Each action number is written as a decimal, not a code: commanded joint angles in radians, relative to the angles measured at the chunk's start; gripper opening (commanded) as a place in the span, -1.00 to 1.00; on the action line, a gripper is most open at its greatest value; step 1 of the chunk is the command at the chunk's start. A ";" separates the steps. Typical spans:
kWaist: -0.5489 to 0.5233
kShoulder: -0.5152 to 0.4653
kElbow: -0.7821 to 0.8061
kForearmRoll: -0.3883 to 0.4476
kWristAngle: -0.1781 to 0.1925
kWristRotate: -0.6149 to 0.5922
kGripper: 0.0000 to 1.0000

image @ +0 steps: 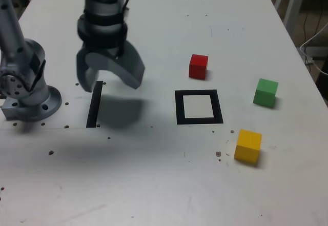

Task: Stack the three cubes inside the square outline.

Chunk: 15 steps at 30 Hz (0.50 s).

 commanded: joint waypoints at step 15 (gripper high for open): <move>0.073 0.160 -0.279 0.103 0.010 0.129 0.99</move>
